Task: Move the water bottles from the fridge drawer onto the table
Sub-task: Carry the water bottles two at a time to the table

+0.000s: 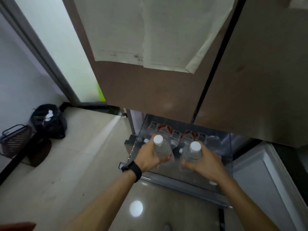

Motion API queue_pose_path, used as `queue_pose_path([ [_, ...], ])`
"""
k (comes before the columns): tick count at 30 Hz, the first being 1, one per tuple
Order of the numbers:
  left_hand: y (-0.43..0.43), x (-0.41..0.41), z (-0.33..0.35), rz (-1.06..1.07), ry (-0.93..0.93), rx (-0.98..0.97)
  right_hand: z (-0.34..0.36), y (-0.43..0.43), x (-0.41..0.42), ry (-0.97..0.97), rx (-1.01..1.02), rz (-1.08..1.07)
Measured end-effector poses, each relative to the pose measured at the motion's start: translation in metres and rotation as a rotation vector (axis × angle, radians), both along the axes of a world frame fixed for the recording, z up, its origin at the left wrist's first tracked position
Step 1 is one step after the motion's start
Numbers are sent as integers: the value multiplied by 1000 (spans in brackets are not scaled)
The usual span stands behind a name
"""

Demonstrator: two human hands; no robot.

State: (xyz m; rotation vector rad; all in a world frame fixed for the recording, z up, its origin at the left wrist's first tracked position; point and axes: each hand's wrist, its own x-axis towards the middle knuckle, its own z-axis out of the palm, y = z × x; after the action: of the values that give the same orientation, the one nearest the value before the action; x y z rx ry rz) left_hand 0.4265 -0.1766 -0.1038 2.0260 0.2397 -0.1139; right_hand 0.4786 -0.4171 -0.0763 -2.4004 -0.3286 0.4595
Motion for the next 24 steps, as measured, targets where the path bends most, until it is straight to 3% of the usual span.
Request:
queue_pose_path([
  [2, 25, -19, 20, 115, -42, -34, 31, 23, -4, -32, -30, 64],
  [5, 69, -63, 56, 260, -104, -39, 73, 78, -14, -234, -201, 266],
  [7, 102, -104, 78, 362, -155, 2, 94, 124, -29, -312, -161, 391],
  [10, 154, -180, 101, 546, -219, 66, 106, 201, -65, -283, 13, 563],
  [16, 256, -367, 107, 852, -171, 189, 98, 363, -204, -230, 213, 782],
  [24, 349, -624, 91, 1146, 39, 293, 76, 535, -431, 0, 249, 1105],
])
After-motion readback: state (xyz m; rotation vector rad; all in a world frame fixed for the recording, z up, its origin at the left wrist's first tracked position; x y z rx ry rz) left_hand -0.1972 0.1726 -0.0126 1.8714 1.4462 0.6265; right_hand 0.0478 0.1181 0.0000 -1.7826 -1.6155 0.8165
